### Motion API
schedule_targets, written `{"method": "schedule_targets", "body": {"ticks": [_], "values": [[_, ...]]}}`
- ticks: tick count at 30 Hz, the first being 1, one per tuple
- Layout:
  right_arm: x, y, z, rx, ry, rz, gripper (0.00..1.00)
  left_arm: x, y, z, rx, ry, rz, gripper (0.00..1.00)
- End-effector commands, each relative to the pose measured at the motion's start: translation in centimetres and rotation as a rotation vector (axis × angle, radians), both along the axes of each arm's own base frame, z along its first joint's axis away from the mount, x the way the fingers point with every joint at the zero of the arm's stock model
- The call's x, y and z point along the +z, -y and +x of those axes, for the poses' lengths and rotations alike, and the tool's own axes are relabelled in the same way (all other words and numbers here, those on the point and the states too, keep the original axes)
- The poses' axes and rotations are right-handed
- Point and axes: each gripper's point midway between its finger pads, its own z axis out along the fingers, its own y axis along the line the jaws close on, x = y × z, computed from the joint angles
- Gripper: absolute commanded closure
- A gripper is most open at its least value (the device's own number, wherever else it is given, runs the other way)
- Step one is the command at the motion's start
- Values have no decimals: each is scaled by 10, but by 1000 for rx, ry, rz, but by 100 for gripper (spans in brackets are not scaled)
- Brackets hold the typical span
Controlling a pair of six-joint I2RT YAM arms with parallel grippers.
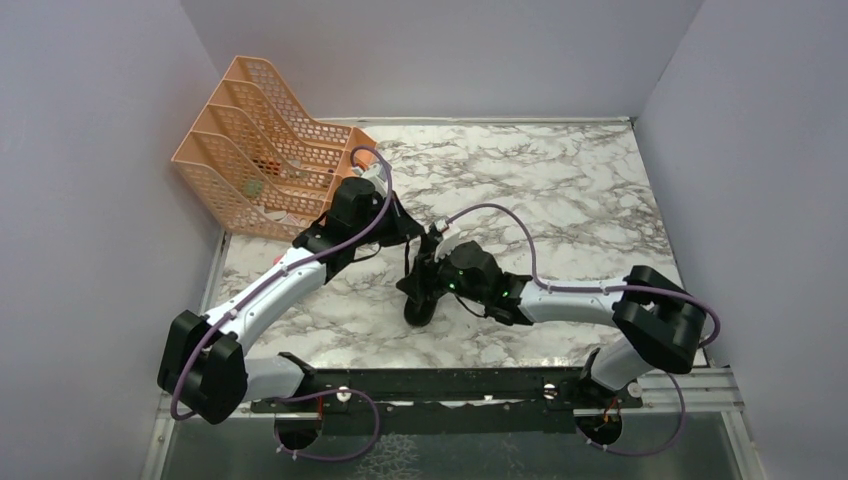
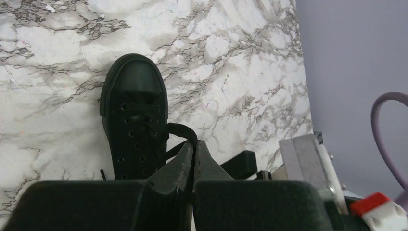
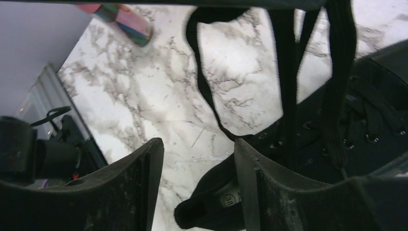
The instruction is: Tie the shoes
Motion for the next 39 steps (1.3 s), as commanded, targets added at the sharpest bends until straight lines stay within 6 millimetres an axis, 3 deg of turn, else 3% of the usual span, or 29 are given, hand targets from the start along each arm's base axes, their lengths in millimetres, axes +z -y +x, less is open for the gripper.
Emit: {"method": "schedule_targets", "body": {"ticks": [1, 6, 11, 13, 15, 16, 17, 18, 20, 23, 25, 32, 39], "values": [[8, 2, 27, -164, 55, 10, 37, 19, -3, 1, 30, 38, -34, 100], [2, -9, 33, -149, 108, 36, 39, 18, -2, 0, 28, 28, -48, 100], [-12, -28, 36, -118, 112, 28, 55, 18, -2, -1, 26, 33, -48, 100], [-11, -31, 35, -118, 107, 42, 66, 19, -3, -2, 24, 37, -47, 100], [0, -27, 29, -126, 53, 30, 85, 17, -4, -3, 20, 42, -39, 100], [17, -21, 25, -143, -1, 34, 97, 16, -4, -4, 12, 48, -32, 100], [27, -9, 19, -174, -77, 0, 99, 15, -5, -5, 2, 57, -23, 100], [43, 2, 12, -198, -155, -15, 99, 14, -5, -6, -6, 68, -15, 100], [57, 22, -7, -146, -312, -49, 99, 12, -6, -8, -21, 90, -7, 100], [52, 37, -37, -17, -454, -85, 99, 6, -7, -10, -40, 105, 0, 100], [52, 45, -40, -1, -445, -126, 99, 5, -6, -13, -50, 115, -9, 100], [59, 86, -1, -33, -421, -99, 99, 10, -10, -16, -36, 158, -29, 100], [64, 81, 27, 22, -280, -50, 99, 7, -9, -17, -37, 129, -35, 100]]}}
